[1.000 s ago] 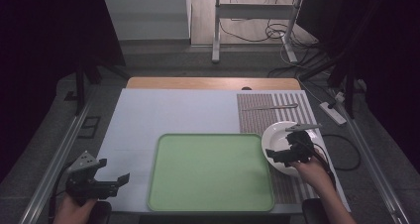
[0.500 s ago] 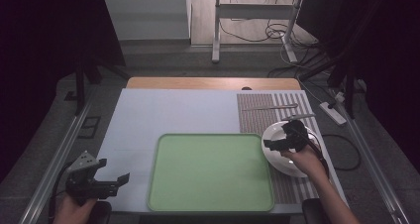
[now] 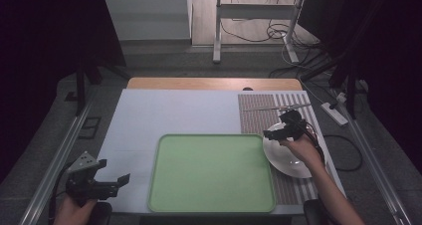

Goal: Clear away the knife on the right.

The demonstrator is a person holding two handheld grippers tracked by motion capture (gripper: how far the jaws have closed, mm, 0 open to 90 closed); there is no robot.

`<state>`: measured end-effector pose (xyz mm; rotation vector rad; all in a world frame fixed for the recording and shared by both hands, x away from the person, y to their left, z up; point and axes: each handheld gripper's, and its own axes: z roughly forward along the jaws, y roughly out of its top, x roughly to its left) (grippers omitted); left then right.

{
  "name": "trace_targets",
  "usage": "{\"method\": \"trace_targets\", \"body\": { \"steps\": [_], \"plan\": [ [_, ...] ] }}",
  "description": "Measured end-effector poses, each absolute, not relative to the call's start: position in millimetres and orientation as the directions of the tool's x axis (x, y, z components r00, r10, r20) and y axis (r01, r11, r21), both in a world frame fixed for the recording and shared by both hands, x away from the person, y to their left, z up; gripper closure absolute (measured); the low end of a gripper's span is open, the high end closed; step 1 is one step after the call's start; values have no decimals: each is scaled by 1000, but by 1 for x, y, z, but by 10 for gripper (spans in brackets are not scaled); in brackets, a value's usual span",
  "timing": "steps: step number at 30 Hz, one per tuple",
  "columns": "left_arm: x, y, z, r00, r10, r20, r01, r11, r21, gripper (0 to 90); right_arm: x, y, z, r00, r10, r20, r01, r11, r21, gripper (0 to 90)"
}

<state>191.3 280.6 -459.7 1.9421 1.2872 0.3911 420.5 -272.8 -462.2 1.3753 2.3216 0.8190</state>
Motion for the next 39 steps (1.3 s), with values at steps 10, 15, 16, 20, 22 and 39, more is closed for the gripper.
{"method": "trace_targets", "body": {
  "steps": [10,15,16,20,22,39],
  "plan": [
    [191,281,-460,445,883,-151,651,-204,731,25,446,-271,-465,-465,885,-3,698,369,613,0],
    [192,281,-460,446,882,-152,652,-203,731,25,458,-270,-467,-457,889,-25,694,374,616,0],
    [192,281,-460,445,882,-152,652,-203,731,25,460,-271,-468,-456,890,-26,692,372,618,0],
    [192,281,-460,445,882,-152,652,-203,731,25,470,-271,-471,-441,896,-39,697,370,615,0],
    [192,281,-460,445,883,-152,651,-203,731,25,474,-271,-472,-438,898,-39,700,367,613,0],
    [192,281,-460,444,883,-152,652,-202,731,24,507,-284,-482,-392,917,-74,721,356,594,0]
  ]
}}
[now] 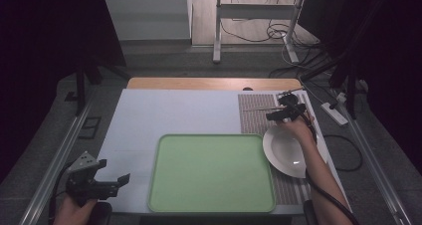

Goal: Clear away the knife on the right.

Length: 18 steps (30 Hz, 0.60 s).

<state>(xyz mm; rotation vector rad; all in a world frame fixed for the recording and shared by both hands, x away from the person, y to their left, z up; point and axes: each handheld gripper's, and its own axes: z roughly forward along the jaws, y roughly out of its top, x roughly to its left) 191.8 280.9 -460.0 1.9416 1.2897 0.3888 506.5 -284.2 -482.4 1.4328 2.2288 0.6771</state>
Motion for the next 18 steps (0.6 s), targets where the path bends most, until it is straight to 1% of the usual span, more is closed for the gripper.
{"method": "trace_targets", "body": {
  "steps": [2,4,5,6,7,8,9,10,11,12,13,14,15,16,18],
  "plan": [
    [192,281,-460,444,883,-152,653,-202,730,24,510,-286,-486,-394,915,-84,726,367,581,0],
    [192,281,-460,444,883,-152,653,-202,730,25,513,-287,-486,-397,914,-87,725,370,581,28],
    [192,281,-460,444,883,-152,653,-202,730,25,513,-287,-486,-397,914,-87,725,370,581,28],
    [192,281,-460,444,883,-152,653,-203,730,25,514,-288,-486,-399,913,-85,723,370,583,52],
    [192,281,-460,444,883,-152,653,-203,729,25,516,-289,-484,-408,908,-94,714,382,587,122],
    [192,281,-460,444,883,-153,653,-202,729,25,516,-289,-484,-408,908,-94,714,382,587,122],
    [192,281,-460,444,883,-153,653,-202,729,25,519,-290,-482,-418,903,-104,708,395,585,243],
    [192,281,-460,444,883,-153,653,-202,729,25,519,-290,-482,-418,903,-104,708,395,585,243],
    [192,281,-460,443,883,-153,654,-201,729,25,521,-291,-481,-423,901,-94,708,394,586,303],
    [192,281,-460,443,883,-154,653,-201,730,24,524,-292,-481,-439,896,-72,712,396,580,429],
    [192,281,-460,443,883,-155,653,-200,730,24,524,-292,-481,-439,896,-72,712,396,580,429],
    [192,281,-460,443,883,-155,654,-200,730,25,525,-292,-481,-438,896,-71,715,395,577,494],
    [192,281,-460,443,883,-155,653,-199,730,25,529,-294,-480,-450,892,-42,720,391,573,614],
    [192,281,-460,443,883,-155,653,-199,730,25,529,-294,-480,-450,892,-42,720,391,573,614],
    [192,281,-460,443,883,-155,653,-200,731,25,533,-296,-480,-456,890,-19,730,386,564,688]
  ]
}}
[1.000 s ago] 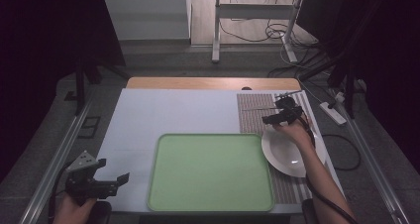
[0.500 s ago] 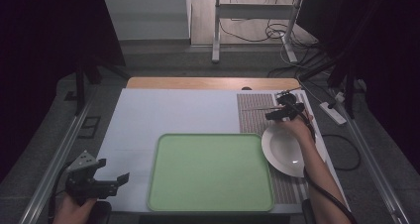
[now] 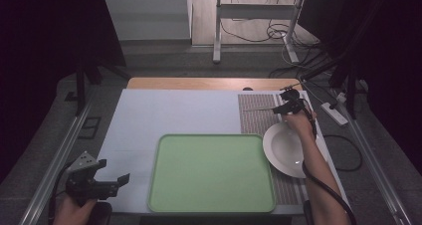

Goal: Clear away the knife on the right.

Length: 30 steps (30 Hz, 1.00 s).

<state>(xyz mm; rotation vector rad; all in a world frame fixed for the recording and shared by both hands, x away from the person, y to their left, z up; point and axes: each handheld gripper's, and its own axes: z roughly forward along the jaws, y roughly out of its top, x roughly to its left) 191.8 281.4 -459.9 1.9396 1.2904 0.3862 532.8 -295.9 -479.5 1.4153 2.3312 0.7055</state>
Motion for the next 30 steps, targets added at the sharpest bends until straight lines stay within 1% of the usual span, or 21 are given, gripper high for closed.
{"method": "trace_targets", "body": {
  "steps": [1,2,3,4,5,8,13,15,17,19,22,25,26,27,30],
  "plan": [
    [192,281,-460,443,883,-155,653,-200,730,25,537,-297,-480,-452,892,-24,732,386,562,759],
    [192,281,-460,443,883,-155,653,-200,730,25,537,-297,-480,-452,892,-24,732,386,562,759],
    [192,281,-460,443,883,-155,653,-200,730,25,539,-297,-480,-451,892,-21,734,384,561,796],
    [192,281,-460,443,883,-154,653,-200,730,25,543,-298,-481,-439,898,-21,740,375,559,872],
    [192,281,-460,443,883,-154,653,-200,731,25,546,-298,-482,-431,902,-22,745,370,555,896],
    [192,281,-460,443,883,-155,653,-199,730,25,551,-299,-483,-421,907,-21,748,360,558,900],
    [192,281,-460,445,882,-154,652,-201,731,25,563,-300,-487,-382,924,-17,756,323,569,900],
    [192,281,-460,445,883,-152,652,-203,730,25,569,-300,-489,-352,936,-24,762,301,573,900],
    [192,281,-460,445,883,-151,651,-204,731,25,571,-300,-490,-344,939,-23,766,295,572,900],
    [192,281,-460,446,882,-150,650,-205,732,25,575,-301,-493,-329,943,-43,774,296,560,900],
    [192,281,-460,447,882,-151,651,-205,731,25,577,-303,-494,-320,947,-40,778,287,559,900],
    [191,281,-460,447,882,-149,650,-207,731,25,578,-305,-496,-317,943,-98,778,318,541,900],
    [191,281,-460,447,882,-147,650,-207,731,25,578,-305,-496,-317,943,-98,778,318,541,900],
    [191,280,-460,447,883,-145,648,-209,732,25,577,-307,-497,-319,938,-132,788,340,513,900],
    [191,280,-460,448,883,-141,648,-212,732,25,574,-314,-497,-312,943,-112,796,324,511,900]
  ]
}}
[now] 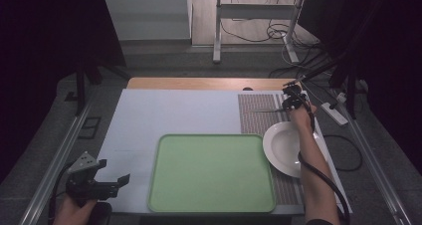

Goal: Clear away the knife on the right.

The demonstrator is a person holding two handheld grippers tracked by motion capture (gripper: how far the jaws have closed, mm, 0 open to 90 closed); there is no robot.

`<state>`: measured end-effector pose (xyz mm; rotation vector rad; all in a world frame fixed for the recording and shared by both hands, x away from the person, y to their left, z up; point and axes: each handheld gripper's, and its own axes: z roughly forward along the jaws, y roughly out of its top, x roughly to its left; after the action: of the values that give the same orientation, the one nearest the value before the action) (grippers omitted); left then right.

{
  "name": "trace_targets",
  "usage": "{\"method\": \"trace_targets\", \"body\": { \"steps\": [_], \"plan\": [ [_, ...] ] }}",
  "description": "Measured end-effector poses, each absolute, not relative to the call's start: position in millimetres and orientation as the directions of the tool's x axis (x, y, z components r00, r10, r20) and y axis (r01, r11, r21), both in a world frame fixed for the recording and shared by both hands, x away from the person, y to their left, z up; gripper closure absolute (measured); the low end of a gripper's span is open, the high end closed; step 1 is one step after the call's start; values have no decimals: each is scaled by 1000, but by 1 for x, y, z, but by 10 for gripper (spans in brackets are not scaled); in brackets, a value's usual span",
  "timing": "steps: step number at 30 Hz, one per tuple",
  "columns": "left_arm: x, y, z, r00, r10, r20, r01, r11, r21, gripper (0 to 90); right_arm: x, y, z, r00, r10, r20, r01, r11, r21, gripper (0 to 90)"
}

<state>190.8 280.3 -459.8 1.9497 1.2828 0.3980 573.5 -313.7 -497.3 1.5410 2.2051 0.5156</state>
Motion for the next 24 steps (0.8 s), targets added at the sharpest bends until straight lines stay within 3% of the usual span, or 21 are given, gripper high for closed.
{"method": "trace_targets", "body": {
  "steps": [20,22,24],
  "plan": [
    [191,278,-460,448,885,-127,647,-223,729,26,539,-340,-489,-393,919,-42,844,379,379,900],
    [191,278,-460,448,885,-125,648,-225,728,26,539,-340,-488,-399,916,-42,843,384,377,879],
    [191,278,-459,448,885,-124,648,-226,727,27,540,-341,-483,-393,918,-41,832,375,408,777]
  ]
}}
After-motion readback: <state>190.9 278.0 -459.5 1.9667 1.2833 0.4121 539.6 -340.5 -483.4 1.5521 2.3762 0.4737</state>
